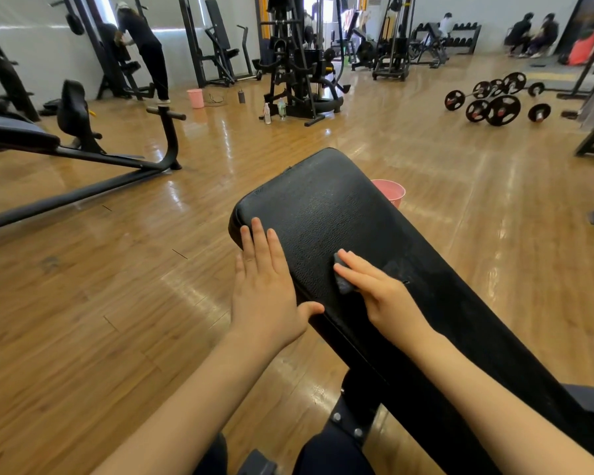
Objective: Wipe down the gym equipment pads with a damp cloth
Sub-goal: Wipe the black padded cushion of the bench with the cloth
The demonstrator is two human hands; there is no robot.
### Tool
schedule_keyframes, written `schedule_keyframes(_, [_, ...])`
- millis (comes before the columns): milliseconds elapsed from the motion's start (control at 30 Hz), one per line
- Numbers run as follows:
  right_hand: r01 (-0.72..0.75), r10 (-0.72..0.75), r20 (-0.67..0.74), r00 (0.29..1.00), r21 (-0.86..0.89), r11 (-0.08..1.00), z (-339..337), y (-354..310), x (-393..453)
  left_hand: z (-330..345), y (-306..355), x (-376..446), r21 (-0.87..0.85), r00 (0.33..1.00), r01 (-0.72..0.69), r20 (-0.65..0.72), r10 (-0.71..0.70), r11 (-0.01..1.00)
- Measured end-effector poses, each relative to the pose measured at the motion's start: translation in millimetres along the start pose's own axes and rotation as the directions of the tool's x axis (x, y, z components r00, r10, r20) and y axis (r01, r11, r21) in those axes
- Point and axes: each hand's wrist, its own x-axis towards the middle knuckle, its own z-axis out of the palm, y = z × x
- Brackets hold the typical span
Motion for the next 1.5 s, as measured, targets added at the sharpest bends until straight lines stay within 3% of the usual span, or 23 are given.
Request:
schedule_keyframes(267, [-0.371, 0.369, -0.153, 0.917, 0.019, 0.929, -31, 75, 78, 6, 3, 1, 0.010, 1.000, 0.003, 0.026, -0.004, 1.000])
schedule_keyframes(467, [-0.349, 0.346, -0.084, 0.935, -0.031, 0.936, -29, 88, 120, 7, 1, 1, 0.009, 0.999, 0.008, 0.038, -0.008, 1.000])
schedule_keyframes(667, [-0.425, 0.411, -0.189, 0.892, -0.041, 0.904, -30, 110, 73, 7, 1, 1, 0.009, 0.999, 0.005, 0.052, -0.006, 1.000])
schedule_keyframes(867, [-0.458, 0.446, -0.122, 0.886, -0.098, 0.883, -47, 112, 73, 7, 3, 2, 0.015, 0.999, 0.000, 0.054, -0.001, 1.000])
schedule_keyframes(1067, [-0.385, 0.380, -0.058, 0.923, -0.095, 0.918, -33, 103, 115, 7, 1, 2, 0.036, 0.999, -0.002, 0.048, 0.001, 0.999])
schedule_keyframes(1367, [-0.499, 0.486, -0.162, 0.859, -0.052, 0.865, -35, 124, 31, 6, 1, 1, 0.049, 0.999, 0.003, 0.041, -0.005, 0.999])
schedule_keyframes(1500, [-0.522, 0.508, -0.164, 0.846, -0.057, 0.851, -49, 109, 34, 3, 5, 0, 0.064, 0.999, 0.015, 0.039, -0.018, 0.998])
